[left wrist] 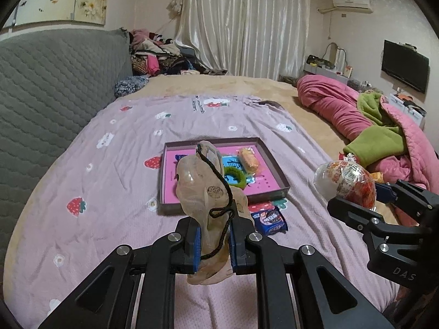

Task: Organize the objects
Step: 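Carry the mesh bag and candy jar with both tools over the tray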

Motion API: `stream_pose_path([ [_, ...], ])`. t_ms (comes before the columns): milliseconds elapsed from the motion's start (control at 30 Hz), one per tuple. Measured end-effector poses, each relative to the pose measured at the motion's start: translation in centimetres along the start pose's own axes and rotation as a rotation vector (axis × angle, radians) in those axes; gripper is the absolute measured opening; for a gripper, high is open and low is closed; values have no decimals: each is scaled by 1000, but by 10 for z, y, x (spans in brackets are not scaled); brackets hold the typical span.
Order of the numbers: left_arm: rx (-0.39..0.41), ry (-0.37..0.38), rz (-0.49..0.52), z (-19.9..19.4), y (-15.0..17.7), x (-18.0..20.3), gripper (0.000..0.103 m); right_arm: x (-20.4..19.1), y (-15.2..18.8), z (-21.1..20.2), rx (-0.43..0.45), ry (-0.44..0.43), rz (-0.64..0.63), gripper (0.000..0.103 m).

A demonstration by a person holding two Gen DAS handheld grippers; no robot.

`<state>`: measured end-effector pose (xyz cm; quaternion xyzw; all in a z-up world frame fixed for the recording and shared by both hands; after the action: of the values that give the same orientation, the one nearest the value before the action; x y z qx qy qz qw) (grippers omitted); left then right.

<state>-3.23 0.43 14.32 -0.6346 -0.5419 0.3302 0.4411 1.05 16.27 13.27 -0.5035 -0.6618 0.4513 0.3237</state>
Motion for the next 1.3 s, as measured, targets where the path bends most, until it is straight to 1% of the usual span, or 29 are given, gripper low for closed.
stream_pose_path([
  [300, 25, -3, 31, 14, -35, 10, 16, 15, -29, -6, 42, 15, -8, 52],
  [600, 55, -10, 59, 39, -78, 14, 16, 27, -60, 16, 63, 28, -32, 52],
  [833, 68, -14, 77, 70, -109, 18, 16, 38, -84, 41, 84, 32, -39, 51],
  [1033, 72, -18, 101, 105, -134, 22, 17, 45, -97, 61, 101, 39, -48, 51],
  [1167, 61, -27, 89, 131, -141, 19, 17, 51, -102, 78, 102, 45, -45, 52],
  [1300, 37, -32, 77, 159, -133, 12, 17, 57, -99, 93, 95, 44, -40, 52],
])
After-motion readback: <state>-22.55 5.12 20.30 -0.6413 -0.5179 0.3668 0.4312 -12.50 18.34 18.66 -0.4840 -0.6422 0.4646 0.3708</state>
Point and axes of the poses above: each gripper's, at about its wrist camera, not at the fingertips, and z roughly the way its jaws point, x to its right, y to its underside, the point moved 2 cm from there along z, roughly the way its jaws point, and after that the axes turned 15 degrees about x, right-handed, at the moved point
